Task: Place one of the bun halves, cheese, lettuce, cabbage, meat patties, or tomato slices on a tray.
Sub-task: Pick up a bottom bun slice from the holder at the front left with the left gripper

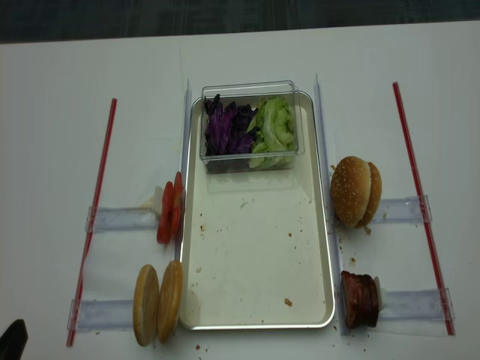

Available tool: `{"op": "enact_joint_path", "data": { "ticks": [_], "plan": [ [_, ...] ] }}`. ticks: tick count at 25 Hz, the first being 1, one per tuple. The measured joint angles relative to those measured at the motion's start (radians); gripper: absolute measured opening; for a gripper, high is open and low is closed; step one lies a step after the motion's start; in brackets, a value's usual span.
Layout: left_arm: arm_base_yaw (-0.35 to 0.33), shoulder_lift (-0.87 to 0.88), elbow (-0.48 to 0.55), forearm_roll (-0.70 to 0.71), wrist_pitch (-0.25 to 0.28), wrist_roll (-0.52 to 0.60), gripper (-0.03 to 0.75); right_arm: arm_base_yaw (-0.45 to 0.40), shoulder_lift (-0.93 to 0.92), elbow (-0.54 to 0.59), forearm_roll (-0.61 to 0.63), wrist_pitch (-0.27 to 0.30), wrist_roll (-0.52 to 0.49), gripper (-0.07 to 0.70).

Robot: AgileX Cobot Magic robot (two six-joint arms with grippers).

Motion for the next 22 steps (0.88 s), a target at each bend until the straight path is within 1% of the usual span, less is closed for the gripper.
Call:
{"op": "enact_joint_path", "data": {
  "ticks": [22],
  "plan": [
    [0.0, 0.0, 0.0, 0.0, 0.0, 0.0, 0.339, 0.0, 0.0, 0.0, 0.0, 0.0, 0.0, 0.405]
  ]
}}
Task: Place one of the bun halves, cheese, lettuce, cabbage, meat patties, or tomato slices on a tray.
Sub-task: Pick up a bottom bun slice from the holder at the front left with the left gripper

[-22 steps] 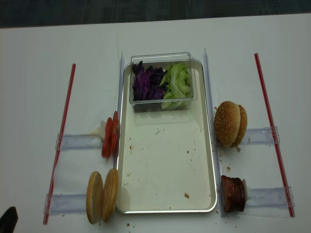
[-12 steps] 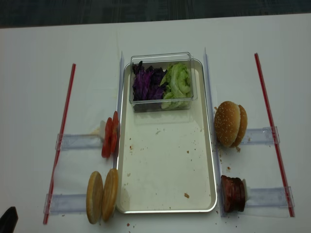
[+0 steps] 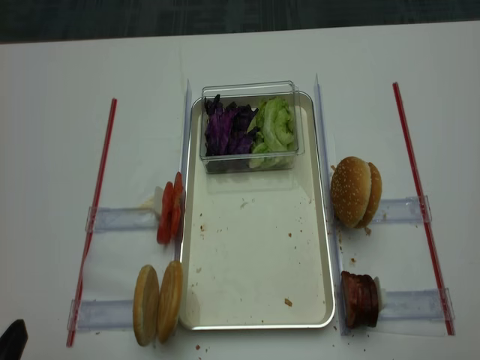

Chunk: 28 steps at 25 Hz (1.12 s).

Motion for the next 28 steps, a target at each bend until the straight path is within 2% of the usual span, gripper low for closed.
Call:
{"op": "enact_joint_path", "data": {
  "ticks": [16, 23, 28],
  "plan": [
    [0.0, 0.0, 0.0, 0.0, 0.001, 0.0, 0.339, 0.0, 0.0, 0.0, 0.0, 0.0, -0.002, 0.405],
    [0.0, 0.083, -0.047, 0.0, 0.075, -0.002, 0.339, 0.0, 0.0, 0.0, 0.0, 0.0, -0.002, 0.405],
    [-0.009, 0.148, -0.11, 0.0, 0.087, -0.002, 0.339, 0.0, 0.0, 0.0, 0.0, 0.0, -0.002, 0.405]
  ]
}}
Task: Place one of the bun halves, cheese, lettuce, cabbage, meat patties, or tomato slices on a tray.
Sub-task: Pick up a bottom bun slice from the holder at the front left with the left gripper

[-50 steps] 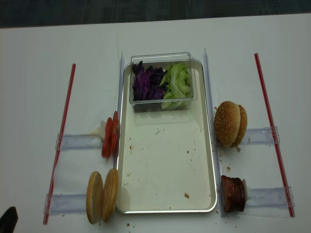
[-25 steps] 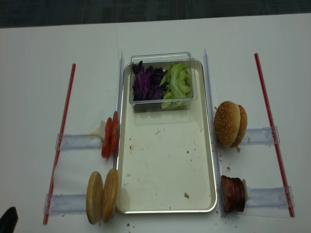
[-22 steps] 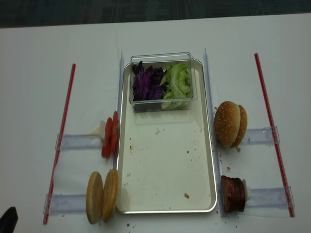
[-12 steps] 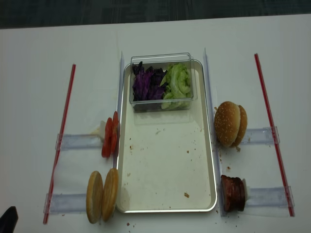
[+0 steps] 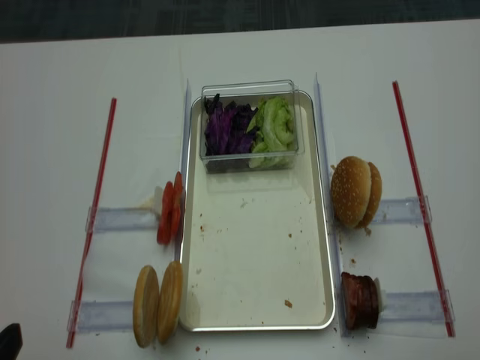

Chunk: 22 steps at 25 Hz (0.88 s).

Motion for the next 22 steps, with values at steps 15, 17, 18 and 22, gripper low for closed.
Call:
{"op": "enact_joint_path", "data": {
  "ticks": [15, 17, 18, 22],
  "plan": [
    [-0.089, 0.418, -0.203, -0.009, 0.002, -0.028, 0.34, 0.0, 0.0, 0.0, -0.001, 0.0, 0.0, 0.405],
    [-0.107, 0.485, -0.224, -0.012, -0.004, -0.028, 0.34, 0.0, 0.0, 0.0, -0.001, 0.0, 0.0, 0.405],
    [-0.114, 0.52, -0.23, -0.014, -0.006, -0.028, 0.34, 0.0, 0.0, 0.0, -0.001, 0.0, 0.0, 0.405],
    [-0.145, 0.637, -0.237, -0.019, -0.013, -0.029, 0.34, 0.0, 0.0, 0.0, -0.002, 0.0, 0.0, 0.405]
  ]
}}
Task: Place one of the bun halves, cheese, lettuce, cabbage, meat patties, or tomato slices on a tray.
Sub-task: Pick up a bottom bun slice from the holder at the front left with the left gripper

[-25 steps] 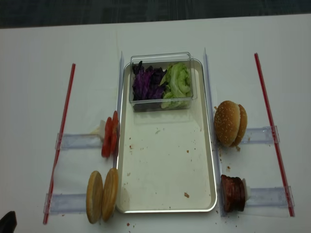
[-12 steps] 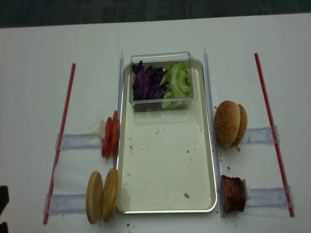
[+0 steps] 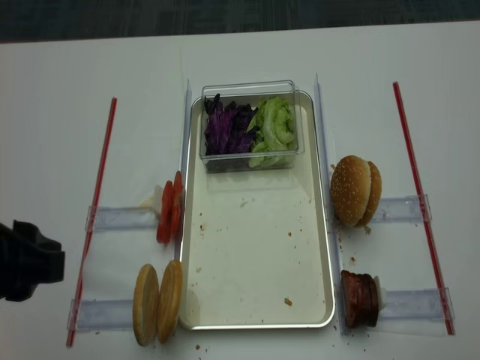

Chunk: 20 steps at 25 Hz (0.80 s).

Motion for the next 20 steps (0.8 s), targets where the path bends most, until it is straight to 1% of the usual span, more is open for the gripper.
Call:
{"op": "enact_joint_path", "data": {
  "ticks": [4, 14, 20],
  "plan": [
    [-0.007, 0.087, 0.0, 0.0, -0.004, -0.016, 0.341, 0.0, 0.0, 0.0, 0.0, 0.0, 0.0, 0.405],
    [-0.008, 0.236, 0.0, -0.007, -0.013, -0.051, 0.34, 0.0, 0.0, 0.0, 0.0, 0.0, 0.0, 0.405],
    [-0.008, 0.261, 0.0, -0.022, -0.02, -0.054, 0.34, 0.0, 0.0, 0.0, 0.0, 0.0, 0.0, 0.405]
  ]
}}
